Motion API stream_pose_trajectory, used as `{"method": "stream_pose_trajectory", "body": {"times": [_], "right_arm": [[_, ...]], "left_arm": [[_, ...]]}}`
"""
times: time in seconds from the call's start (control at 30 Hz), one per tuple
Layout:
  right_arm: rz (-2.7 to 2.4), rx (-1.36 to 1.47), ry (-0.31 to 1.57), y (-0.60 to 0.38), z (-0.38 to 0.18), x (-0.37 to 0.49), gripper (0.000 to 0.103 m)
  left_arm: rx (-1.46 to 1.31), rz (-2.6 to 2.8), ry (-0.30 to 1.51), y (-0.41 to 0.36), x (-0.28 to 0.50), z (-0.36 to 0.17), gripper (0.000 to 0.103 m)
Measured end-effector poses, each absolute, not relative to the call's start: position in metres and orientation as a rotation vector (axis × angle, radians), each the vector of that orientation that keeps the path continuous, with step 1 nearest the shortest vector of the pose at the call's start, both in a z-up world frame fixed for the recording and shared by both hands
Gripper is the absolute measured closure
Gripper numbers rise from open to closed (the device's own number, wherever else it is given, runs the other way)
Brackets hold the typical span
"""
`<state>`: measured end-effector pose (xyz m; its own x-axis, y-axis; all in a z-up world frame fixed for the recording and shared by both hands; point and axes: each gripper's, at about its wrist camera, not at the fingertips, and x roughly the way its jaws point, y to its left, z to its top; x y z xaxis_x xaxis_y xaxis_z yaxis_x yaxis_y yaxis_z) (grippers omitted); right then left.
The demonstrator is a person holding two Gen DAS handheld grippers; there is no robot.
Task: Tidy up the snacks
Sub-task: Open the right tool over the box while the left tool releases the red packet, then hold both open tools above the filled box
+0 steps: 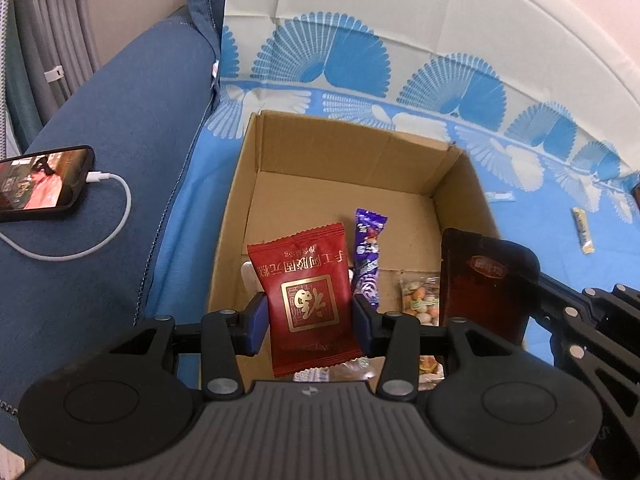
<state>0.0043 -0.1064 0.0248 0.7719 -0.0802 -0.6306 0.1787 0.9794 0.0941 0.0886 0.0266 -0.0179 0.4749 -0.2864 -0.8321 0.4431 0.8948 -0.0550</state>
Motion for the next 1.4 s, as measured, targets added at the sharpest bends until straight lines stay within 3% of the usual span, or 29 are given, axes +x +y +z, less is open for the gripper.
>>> {"method": "stream_pose_trajectory", "body": {"times": [0.13,0.17,0.2,0.23,0.27,0.3,0.37,0.43,0.57,0.8,1.4], "right_arm": [[-0.126,0.192,0.711,-0.115,0.005,0.019,0.099],[-0.116,0.207,0.725,-0.118,0.000,0.023,0.098],[-0.117,0.219,0.737,-0.120,-0.004,0.026,0.097],[-0.140,0.225,0.743,-0.123,-0.006,0.027,0.095],[-0.164,0.225,0.743,-0.125,-0.006,0.026,0.083],[-0.175,0.225,0.737,-0.126,-0.005,0.024,0.060],[-0.194,0.225,0.715,-0.128,0.000,0.015,0.033],[-0.183,0.222,0.712,-0.126,0.006,0.004,0.028],[-0.202,0.230,0.759,-0.115,0.010,-0.019,0.009],[-0.181,0.240,0.814,-0.080,0.013,-0.064,0.005],[-0.238,0.166,0.683,-0.036,0.049,-0.143,0.000]], "left_arm": [[0.199,-0.435,0.997,0.022,0.098,-0.030,0.053],[0.203,-0.439,1.001,0.022,0.100,-0.032,0.043],[0.208,-0.442,1.008,0.021,0.101,-0.032,0.020],[0.211,-0.421,1.009,0.022,0.101,-0.032,0.008],[0.209,-0.396,0.997,0.023,0.099,-0.030,0.001],[0.204,-0.383,0.972,0.025,0.095,-0.027,0.000],[0.223,-0.384,0.969,0.027,0.091,-0.025,0.000],[0.232,-0.375,0.988,0.031,0.085,-0.025,0.000],[0.224,-0.373,1.000,0.047,0.061,-0.019,0.000],[0.223,-0.336,0.974,0.082,0.007,-0.005,0.000],[0.212,-0.351,0.854,0.108,-0.075,0.026,0.000]]}}
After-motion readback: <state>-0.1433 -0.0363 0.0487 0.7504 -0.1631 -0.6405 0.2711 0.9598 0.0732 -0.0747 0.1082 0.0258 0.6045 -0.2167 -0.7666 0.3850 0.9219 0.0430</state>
